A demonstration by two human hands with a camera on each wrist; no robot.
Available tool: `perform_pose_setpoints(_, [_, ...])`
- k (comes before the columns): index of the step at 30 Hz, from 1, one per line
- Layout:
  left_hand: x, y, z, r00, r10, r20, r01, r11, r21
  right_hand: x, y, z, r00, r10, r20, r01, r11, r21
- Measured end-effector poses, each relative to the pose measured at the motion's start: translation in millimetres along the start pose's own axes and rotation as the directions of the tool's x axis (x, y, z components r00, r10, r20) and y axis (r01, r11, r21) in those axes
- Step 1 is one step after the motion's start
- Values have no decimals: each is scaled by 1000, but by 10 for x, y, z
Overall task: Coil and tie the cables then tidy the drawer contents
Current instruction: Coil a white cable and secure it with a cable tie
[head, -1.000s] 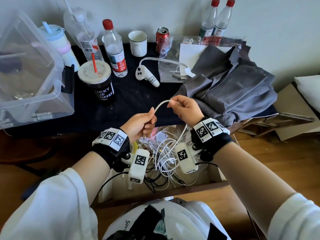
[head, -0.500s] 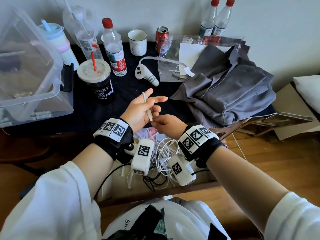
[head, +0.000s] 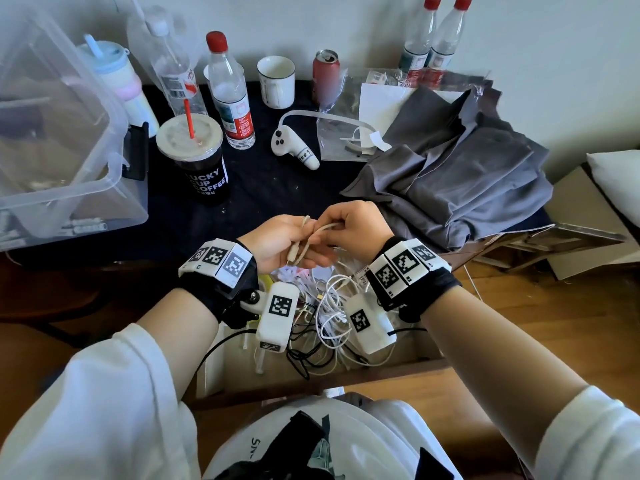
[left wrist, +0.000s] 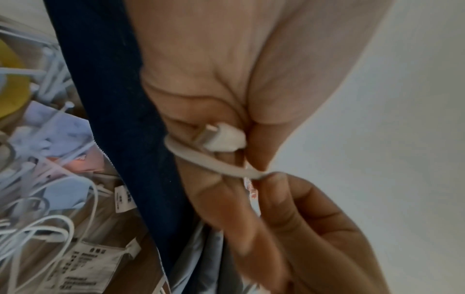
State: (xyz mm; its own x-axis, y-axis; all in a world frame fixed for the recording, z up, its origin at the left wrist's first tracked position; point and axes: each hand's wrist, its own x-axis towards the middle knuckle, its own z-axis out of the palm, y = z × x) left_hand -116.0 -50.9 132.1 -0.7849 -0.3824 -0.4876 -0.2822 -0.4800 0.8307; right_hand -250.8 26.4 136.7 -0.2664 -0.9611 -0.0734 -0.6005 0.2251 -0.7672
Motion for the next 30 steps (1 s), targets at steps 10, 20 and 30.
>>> perform_pose_setpoints(10, [47, 56, 10, 992, -115, 53, 109, 989, 102, 7, 33, -18, 999, 39, 16, -39, 999, 21])
perform_pose_setpoints(20, [50, 25, 48, 994, 69, -79, -60, 993, 104, 0, 55, -4, 996, 30, -85, -36, 997, -70])
perform_pose_setpoints(30, [-47, 52, 16, 995, 17, 94, -20, 999, 35, 37, 8, -151, 963, -106, -248, 121, 992, 47])
